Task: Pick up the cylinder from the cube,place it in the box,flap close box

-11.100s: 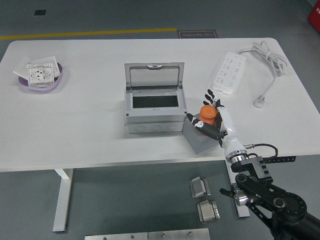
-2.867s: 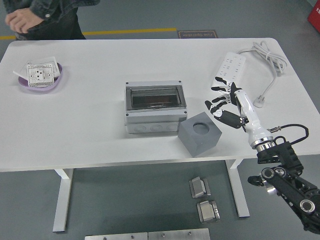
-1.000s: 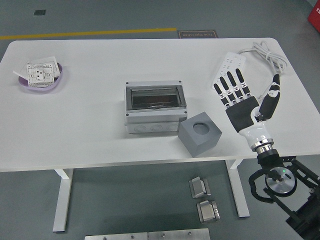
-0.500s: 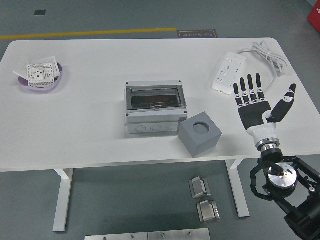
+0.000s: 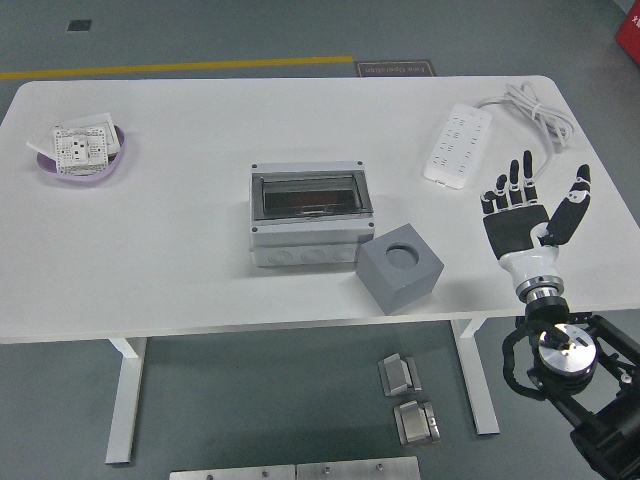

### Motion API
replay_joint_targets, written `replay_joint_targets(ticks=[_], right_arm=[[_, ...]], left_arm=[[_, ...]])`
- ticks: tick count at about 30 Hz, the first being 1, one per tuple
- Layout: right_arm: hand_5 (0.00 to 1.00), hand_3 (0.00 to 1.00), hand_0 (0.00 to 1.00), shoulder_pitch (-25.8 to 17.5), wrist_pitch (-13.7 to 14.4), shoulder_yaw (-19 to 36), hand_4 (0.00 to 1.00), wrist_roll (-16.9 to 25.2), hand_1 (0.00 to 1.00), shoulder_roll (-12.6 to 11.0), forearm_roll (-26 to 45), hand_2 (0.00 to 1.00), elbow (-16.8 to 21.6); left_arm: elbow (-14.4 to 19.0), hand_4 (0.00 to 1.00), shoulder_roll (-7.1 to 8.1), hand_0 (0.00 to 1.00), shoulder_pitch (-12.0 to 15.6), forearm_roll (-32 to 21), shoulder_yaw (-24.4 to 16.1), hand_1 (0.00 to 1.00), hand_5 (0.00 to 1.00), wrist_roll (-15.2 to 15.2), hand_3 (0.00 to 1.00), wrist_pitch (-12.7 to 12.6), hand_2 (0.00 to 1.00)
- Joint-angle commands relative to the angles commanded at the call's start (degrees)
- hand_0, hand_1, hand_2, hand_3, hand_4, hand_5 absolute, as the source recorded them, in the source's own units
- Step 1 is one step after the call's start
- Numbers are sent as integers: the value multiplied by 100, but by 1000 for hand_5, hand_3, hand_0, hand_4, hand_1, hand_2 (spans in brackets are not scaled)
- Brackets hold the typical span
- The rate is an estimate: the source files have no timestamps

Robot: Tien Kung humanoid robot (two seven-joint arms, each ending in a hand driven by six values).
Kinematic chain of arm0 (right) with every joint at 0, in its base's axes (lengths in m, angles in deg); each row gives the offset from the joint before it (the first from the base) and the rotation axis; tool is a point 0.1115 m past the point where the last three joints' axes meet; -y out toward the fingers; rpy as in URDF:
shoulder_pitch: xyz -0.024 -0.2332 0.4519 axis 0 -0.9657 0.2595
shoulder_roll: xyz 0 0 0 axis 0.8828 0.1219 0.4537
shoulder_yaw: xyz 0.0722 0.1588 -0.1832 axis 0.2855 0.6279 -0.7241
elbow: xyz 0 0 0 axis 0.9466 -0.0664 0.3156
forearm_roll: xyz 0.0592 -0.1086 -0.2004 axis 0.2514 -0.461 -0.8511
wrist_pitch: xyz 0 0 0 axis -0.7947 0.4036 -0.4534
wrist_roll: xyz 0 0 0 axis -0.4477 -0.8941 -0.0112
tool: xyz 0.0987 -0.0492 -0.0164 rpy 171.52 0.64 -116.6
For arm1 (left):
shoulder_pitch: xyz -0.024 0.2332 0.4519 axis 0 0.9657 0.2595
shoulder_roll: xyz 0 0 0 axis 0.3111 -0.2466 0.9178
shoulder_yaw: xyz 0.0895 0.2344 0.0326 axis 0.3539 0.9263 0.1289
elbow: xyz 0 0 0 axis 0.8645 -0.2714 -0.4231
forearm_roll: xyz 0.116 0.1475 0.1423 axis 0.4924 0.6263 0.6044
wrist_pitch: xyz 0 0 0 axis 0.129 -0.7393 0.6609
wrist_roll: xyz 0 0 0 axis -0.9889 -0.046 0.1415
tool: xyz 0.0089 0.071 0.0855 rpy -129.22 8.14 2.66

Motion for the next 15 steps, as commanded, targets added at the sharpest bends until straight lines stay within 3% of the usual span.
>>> replay_joint_targets(ticks=[3, 4, 15], right_arm=[[832, 378, 94, -4, 10, 6, 837, 5, 229, -3, -1, 259, -3], [830, 319, 88, -5, 16, 9, 834, 7, 218, -3, -3, 231, -4], [822, 298, 84, -4, 71, 14, 825, 8, 207, -17, -11, 223, -21]], left_arm=[[0, 746, 0, 718, 2, -1, 3, 711, 463, 0, 818, 0, 690], [-1, 747, 0, 717, 3, -4, 6, 711, 464, 0, 818, 0, 690], [-2, 747, 2, 718, -3, -14, 23, 711, 464, -3, 818, 0, 690]])
